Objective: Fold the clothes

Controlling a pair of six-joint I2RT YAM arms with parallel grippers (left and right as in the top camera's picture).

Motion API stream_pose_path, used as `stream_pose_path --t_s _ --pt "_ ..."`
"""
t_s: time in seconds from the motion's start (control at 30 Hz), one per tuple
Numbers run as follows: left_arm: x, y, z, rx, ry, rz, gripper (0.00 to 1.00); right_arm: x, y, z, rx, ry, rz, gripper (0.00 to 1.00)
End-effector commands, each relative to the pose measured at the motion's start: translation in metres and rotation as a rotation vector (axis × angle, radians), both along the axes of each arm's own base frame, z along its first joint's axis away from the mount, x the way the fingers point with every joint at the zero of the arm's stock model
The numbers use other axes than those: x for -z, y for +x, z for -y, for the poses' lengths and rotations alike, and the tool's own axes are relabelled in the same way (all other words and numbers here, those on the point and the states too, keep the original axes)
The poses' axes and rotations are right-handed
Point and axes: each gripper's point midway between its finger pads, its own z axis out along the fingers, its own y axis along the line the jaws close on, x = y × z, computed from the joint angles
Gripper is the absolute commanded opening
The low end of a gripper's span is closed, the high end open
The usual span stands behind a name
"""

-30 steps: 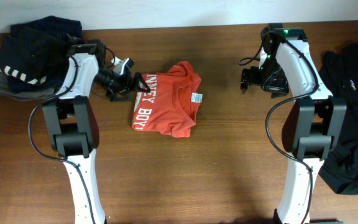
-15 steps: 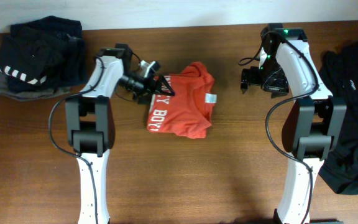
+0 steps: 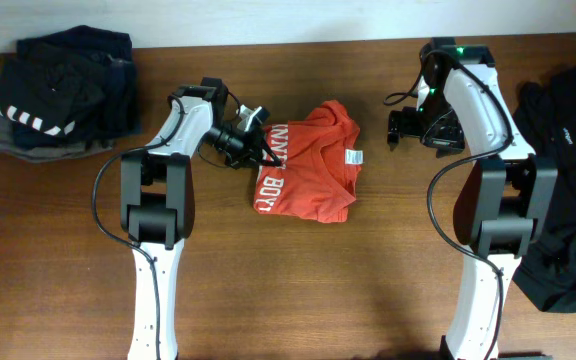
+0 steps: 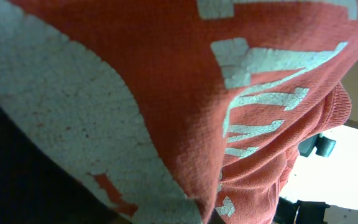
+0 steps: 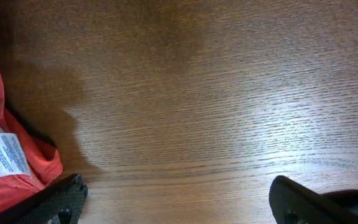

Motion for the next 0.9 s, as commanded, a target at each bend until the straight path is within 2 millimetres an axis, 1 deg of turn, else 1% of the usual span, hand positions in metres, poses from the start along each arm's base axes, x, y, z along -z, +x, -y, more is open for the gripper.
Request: stream_pose_path --t_s 0.0,0.07,0.17,0.2,0.23,0.3,0.4,0.47,0.53,0.73,0.87 --pt "0.024 0.005 -0.009 0.017 0.084 0.018 0.00 -0.003 0.004 -0.001 0.002 0.006 0.011 0.99" --pt "0.022 0.018 -0.016 0.021 0.152 0.080 0.00 -0.003 0.003 -0.001 0.002 0.006 0.011 0.99" --pt "0.015 0.046 -0.036 0.019 0.312 0.199 0.00 -0.003 0.003 0.000 0.003 0.006 0.011 0.99" --pt "0.010 0.055 -0.043 0.014 0.358 0.239 0.00 -0.003 0.003 0.000 0.003 0.006 0.010 0.99" --pt "0.003 0.070 -0.055 0.001 0.426 0.294 0.00 -0.003 0.003 -0.001 0.002 0.006 0.010 0.99" --pt "-0.009 0.088 -0.071 -0.020 0.514 0.368 0.00 -0.003 0.003 -0.001 0.002 0.006 0.010 0.99" --pt "-0.027 0.110 -0.094 -0.043 0.616 0.462 0.00 -0.003 0.003 0.000 0.003 0.006 0.010 0.99" --pt "-0.038 0.121 -0.109 -0.054 0.660 0.512 0.00 -0.003 0.002 0.000 0.003 0.006 0.006 0.99" --pt "-0.043 0.129 -0.124 -0.074 0.697 0.537 0.00 -0.003 0.001 -0.001 0.002 0.006 0.001 0.99" --pt "-0.047 0.141 -0.162 -0.060 0.734 0.596 0.00 -0.003 -0.001 0.000 0.003 0.006 -0.007 0.99" --pt "-0.051 0.155 -0.198 -0.100 0.812 0.636 0.00 -0.003 -0.003 -0.001 0.002 0.006 -0.016 0.99"
